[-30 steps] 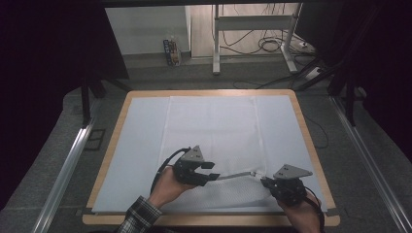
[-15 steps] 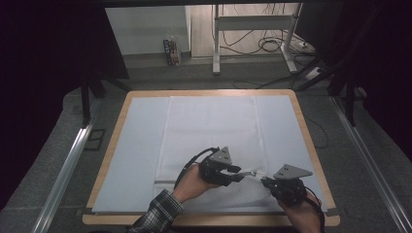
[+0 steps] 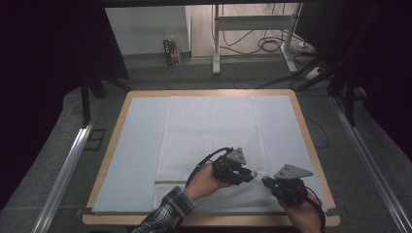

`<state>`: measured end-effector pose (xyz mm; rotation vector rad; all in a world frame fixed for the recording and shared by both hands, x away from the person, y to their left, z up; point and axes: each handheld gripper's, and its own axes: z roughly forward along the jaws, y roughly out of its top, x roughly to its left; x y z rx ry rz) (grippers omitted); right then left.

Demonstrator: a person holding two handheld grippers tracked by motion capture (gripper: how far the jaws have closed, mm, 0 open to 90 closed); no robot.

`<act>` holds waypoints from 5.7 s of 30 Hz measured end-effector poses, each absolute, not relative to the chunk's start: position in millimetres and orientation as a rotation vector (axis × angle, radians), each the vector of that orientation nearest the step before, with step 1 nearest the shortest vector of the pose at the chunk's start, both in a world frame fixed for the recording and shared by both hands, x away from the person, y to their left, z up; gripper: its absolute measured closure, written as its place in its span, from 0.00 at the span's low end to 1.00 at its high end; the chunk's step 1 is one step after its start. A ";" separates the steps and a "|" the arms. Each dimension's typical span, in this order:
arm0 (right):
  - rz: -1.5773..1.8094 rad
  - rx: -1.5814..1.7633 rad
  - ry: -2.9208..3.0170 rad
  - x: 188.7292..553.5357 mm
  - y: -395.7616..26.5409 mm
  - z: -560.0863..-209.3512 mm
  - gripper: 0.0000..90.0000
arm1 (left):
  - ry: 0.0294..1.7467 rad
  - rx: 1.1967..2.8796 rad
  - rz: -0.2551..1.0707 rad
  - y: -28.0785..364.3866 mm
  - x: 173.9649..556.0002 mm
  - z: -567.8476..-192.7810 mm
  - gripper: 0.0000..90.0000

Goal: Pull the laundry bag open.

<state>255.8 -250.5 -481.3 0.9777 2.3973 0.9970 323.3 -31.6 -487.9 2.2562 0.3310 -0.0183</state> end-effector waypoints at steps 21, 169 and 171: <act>0.990 0.933 2.399 253.6 -247.5 -480.6 0.96 | 0.402 2.292 -0.106 -47.3 337.7 -498.1 0.85; 1.011 1.148 2.480 274.4 -257.7 -489.4 0.94 | 0.484 2.184 -0.170 51.4 330.3 -511.5 0.97; 1.016 1.144 2.479 274.6 -257.8 -489.7 0.94 | 0.483 2.179 -0.163 54.6 327.6 -511.4 0.97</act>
